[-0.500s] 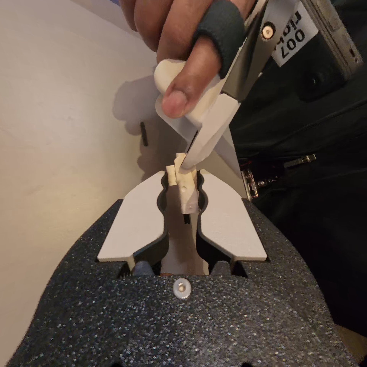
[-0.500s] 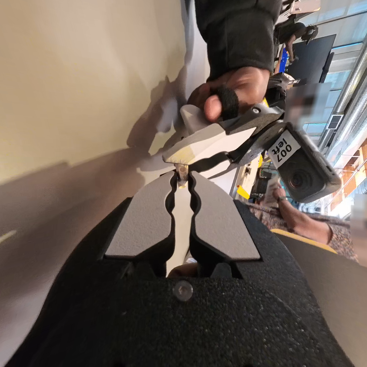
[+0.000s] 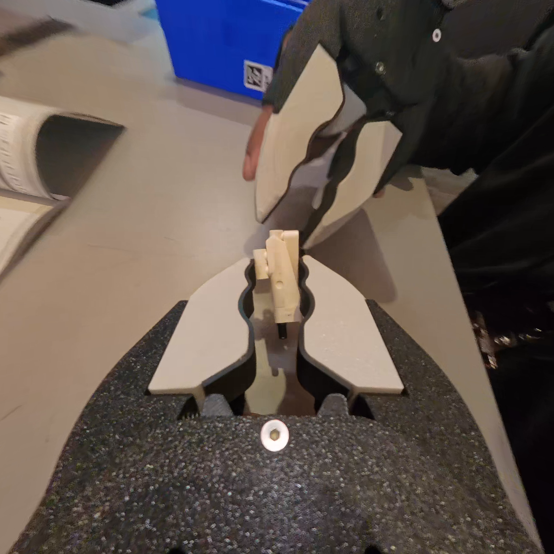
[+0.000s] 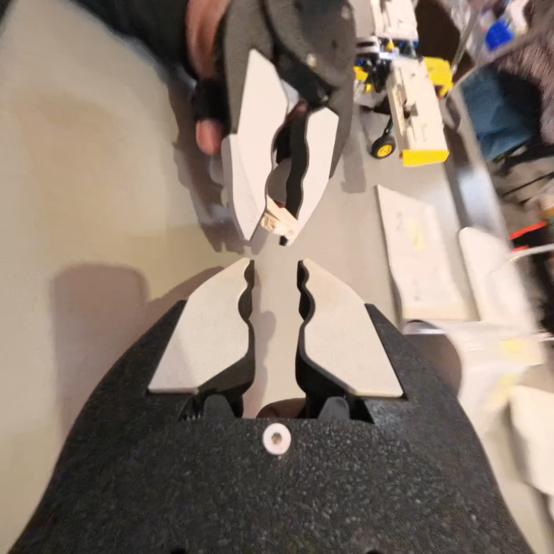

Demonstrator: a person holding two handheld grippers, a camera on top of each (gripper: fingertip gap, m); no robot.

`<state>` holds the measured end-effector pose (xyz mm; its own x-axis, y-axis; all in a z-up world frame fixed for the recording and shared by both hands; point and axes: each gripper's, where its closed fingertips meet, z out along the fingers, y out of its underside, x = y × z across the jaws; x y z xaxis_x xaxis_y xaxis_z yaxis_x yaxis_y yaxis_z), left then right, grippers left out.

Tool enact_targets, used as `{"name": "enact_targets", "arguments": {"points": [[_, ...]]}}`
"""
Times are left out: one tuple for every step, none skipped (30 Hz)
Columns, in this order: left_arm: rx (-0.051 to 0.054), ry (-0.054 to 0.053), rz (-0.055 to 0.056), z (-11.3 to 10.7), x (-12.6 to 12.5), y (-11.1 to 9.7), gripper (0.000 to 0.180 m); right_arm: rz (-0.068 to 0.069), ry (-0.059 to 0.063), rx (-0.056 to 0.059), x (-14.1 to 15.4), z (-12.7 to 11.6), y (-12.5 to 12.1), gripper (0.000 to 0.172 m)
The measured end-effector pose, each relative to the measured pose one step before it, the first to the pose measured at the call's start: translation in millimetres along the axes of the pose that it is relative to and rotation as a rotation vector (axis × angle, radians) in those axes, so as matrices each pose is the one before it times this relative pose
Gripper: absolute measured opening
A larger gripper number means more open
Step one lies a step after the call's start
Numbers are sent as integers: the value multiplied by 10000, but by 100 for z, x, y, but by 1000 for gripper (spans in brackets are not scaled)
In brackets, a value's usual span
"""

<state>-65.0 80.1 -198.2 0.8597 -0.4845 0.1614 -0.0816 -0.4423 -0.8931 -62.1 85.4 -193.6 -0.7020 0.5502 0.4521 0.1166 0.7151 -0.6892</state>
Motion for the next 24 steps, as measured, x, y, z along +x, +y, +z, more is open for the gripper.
{"name": "enact_targets", "arguments": {"points": [[213, -387, 197, -71, -422, -337, 27, 978, -272, 253, 16, 60, -161, 28], [168, -434, 203, -45, -476, -282, 27, 946, -200, 209, 106, 139, -148, 28], [105, -469, 212, -14, -525, -145, 27, 847, -192, 190, 95, 178, -174, 29], [46, -394, 176, 36, -442, -28, 27, 705, -274, 256, -65, 134, -282, 31], [9, -302, 154, 52, -319, 53, 27, 625, -206, 224, 9, 105, -294, 31], [-5, -253, 161, 73, -236, 76, 27, 558, -114, 186, 138, 114, -302, 31], [-24, -209, 168, 70, -157, 80, 27, 514, -43, 170, 240, 130, -286, 31], [-41, -154, 184, 73, -51, 77, 27, 449, -17, 100, 263, 145, -201, 31], [-24, -136, 217, 71, -2, 6, 27, 371, 30, 51, 313, 159, -135, 31], [-77, -219, 253, 73, -148, 112, 27, 244, -36, -28, 190, 172, 20, 30], [-112, -112, 260, 53, -57, 185, 27, 98, -143, -32, -12, 120, 77, 26], [-71, 78, 168, 26, 164, 125, 17, -52, -49, 92, 85, 40, -21, 19], [19, 43, 60, -1, 109, -37, 17, -108, 37, 167, 206, -58, -61, 7], [-8, 46, 5, 16, 51, 12, 17, -45, -121, 88, 15, -43, 30, 6], [-18, 77, -43, 19, 44, 14, 17, 23, -156, 63, -19, -27, 46, 6], [-62, 35, -91, 53, -46, 75, 17, 27, -69, 54, 64, -15, 73, 6], [-93, 23, -85, 82, -56, 120, 17, 51, 16, 2, 142, 19, 132, 6], [-94, 43, -42, 88, 15, 92, 17, 65, 5, -35, 105, 29, 141, 6], [-105, 35, -16, 102, 27, 120, 17, 34, -9, -76, 49, 35, 176, 6], [-100, 30, -8, 95, 25, 104, 17, -44, 22, -90, 50, 18, 180, 5], [-96, 28, -11, 80, 31, 106, 17, -114, 58, -87, 68, -6, 178, 5], [-78, 26, -14, 73, 21, 70, 17, -124, 68, -105, 86, -8, 194, 5], [-36, -6, -20, 49, -28, 34, 17, -83, 45, -77, 74, -14, 141, 5], [-24, -36, -29, 20, -62, 16, 17, -5, 24, -16, 89, -33, 48, 5]]}}
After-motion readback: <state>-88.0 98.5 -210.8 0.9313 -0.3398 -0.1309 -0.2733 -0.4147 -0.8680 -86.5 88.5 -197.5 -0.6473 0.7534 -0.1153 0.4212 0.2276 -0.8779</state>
